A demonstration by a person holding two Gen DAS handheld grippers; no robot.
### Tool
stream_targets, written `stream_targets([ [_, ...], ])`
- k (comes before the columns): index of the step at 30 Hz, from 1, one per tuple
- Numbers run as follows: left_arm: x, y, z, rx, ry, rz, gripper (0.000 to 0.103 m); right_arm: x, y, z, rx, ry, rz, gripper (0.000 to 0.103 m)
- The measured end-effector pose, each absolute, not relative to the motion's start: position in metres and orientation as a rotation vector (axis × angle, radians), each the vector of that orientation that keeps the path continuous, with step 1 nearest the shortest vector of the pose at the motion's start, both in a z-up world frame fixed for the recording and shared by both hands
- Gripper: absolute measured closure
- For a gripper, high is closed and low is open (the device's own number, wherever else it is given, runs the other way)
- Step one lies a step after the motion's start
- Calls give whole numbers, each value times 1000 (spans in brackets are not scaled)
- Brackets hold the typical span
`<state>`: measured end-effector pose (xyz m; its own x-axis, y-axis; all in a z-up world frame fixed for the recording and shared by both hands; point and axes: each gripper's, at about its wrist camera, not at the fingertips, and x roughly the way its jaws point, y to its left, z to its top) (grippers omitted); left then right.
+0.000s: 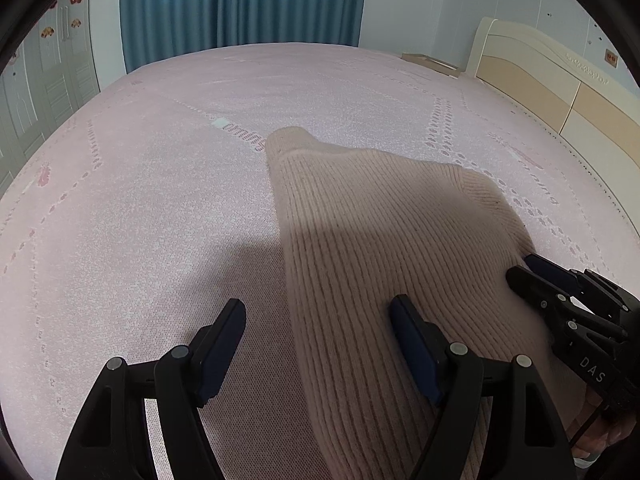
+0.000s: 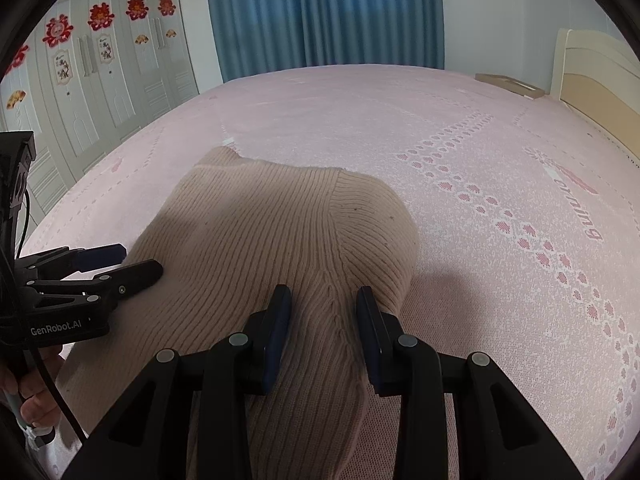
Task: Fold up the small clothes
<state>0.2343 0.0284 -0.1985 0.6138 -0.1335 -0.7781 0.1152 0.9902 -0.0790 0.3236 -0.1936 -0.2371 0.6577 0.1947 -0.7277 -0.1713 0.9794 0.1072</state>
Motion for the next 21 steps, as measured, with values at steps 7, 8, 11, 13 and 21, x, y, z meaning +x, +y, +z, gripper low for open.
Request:
stream_targets([
  [7,234,28,-199,-27,902,-142,28,323,-193,-237,29,829,205,70],
  [8,234,29,-199,-28,902,-142,28,323,-194,-237,29,829,205,70],
  [11,234,29,-200,-31,903,-143,28,323,-194,-236,30,829,203,70],
  [13,234,29,-200,-38,908,-144,28,323,-193,-236,29,829,201,70],
  [21,230,32,-199,-52,898,-147,28,324,-194,-234,28,831,209,70],
])
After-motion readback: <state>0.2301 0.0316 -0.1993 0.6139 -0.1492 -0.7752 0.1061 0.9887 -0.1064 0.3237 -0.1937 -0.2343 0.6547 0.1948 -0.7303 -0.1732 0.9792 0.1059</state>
